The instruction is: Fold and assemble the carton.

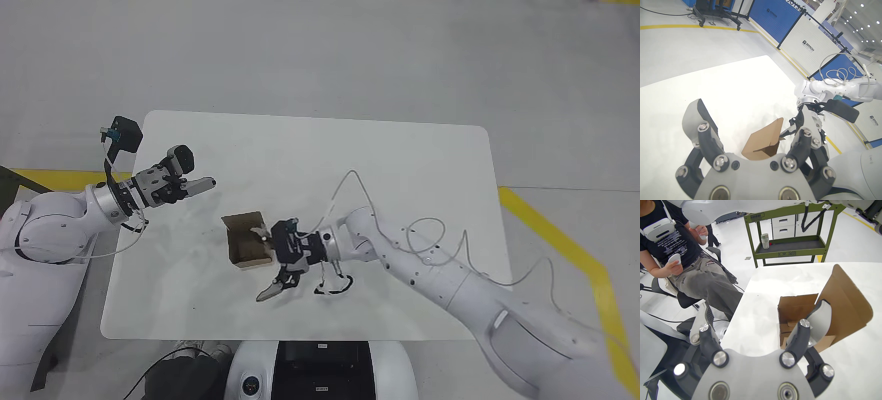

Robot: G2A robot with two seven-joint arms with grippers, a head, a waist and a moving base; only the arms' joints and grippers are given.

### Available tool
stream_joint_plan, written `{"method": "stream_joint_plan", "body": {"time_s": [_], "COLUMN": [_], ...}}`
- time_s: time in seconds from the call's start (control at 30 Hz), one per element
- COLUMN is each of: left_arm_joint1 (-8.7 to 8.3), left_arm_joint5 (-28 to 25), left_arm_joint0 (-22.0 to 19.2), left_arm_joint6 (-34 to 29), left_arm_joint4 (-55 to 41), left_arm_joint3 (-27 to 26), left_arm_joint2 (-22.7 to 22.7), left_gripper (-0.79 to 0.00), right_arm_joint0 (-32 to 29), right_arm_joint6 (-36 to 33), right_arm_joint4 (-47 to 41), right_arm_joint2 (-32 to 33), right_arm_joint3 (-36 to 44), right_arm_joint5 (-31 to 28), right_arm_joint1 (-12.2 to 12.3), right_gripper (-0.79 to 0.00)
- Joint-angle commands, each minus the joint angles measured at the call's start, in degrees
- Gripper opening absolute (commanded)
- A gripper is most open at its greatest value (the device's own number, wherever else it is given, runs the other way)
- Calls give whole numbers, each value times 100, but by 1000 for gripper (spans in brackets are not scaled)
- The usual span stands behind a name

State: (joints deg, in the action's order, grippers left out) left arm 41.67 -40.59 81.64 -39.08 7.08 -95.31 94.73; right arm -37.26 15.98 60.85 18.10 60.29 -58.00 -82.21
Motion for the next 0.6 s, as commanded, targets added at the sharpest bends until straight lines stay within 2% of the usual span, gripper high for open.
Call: {"method": "stream_joint_plan", "body": {"time_s": [0.0,0.57], "left_arm_joint1": [0,0], "left_arm_joint5": [0,0], "left_arm_joint0": [0,0], "left_arm_joint6": [0,0], "left_arm_joint4": [0,0], "left_arm_joint3": [0,0], "left_arm_joint2": [0,0], "left_gripper": [0,0], "right_arm_joint0": [10,254], "right_arm_joint6": [17,400], "right_arm_joint4": [-26,-233], "right_arm_joint2": [-29,-476], "right_arm_joint3": [-58,-430], "right_arm_joint5": [0,0], "right_arm_joint1": [-30,-357], "right_gripper": [0,0]}}
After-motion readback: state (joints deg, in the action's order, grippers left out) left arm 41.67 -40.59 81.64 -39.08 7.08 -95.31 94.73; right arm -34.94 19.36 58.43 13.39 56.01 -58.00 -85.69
